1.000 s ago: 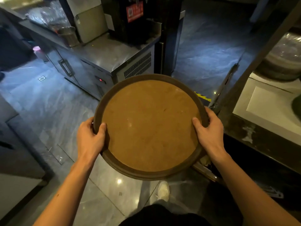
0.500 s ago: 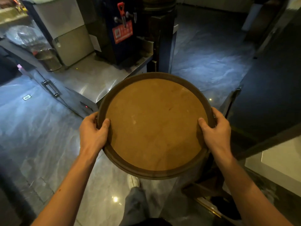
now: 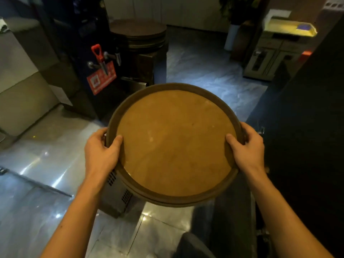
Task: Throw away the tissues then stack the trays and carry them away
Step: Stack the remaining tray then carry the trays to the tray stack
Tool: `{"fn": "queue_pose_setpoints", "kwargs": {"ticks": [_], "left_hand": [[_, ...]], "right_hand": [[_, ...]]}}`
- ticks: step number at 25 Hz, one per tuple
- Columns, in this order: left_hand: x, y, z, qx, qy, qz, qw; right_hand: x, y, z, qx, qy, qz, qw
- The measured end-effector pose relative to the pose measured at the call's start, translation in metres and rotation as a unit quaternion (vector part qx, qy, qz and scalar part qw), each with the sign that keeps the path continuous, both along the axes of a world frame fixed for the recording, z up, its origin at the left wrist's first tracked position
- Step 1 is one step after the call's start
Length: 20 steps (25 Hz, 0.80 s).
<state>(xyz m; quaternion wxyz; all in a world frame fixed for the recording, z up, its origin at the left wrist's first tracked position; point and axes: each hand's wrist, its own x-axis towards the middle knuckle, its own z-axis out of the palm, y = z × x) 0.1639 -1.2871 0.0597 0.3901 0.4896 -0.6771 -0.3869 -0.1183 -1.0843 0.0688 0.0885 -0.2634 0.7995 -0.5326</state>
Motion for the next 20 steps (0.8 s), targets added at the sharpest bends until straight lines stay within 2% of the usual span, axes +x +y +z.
{"fn": "queue_pose_setpoints", "kwargs": {"ticks": [6, 14, 20], "left_hand": [[-0.084, -0.102, 0.012, 0.009, 0.023, -0.005, 1.0], [-0.224, -0.222, 0.055, 0.008, 0.104, 0.086, 0.991], [-0.288, -0.306, 0.075, 0.019, 0.147, 0.131, 0.98]], "right_hand": [[-0.081, -0.098, 0.013, -0.038, -0.001, -0.013, 0.999], [-0.247, -0.264, 0.045, -0.069, 0.0, 0.041, 0.997], [-0.329, -0.386, 0.072, -0.076, 0.019, 0.08, 0.994]]}}
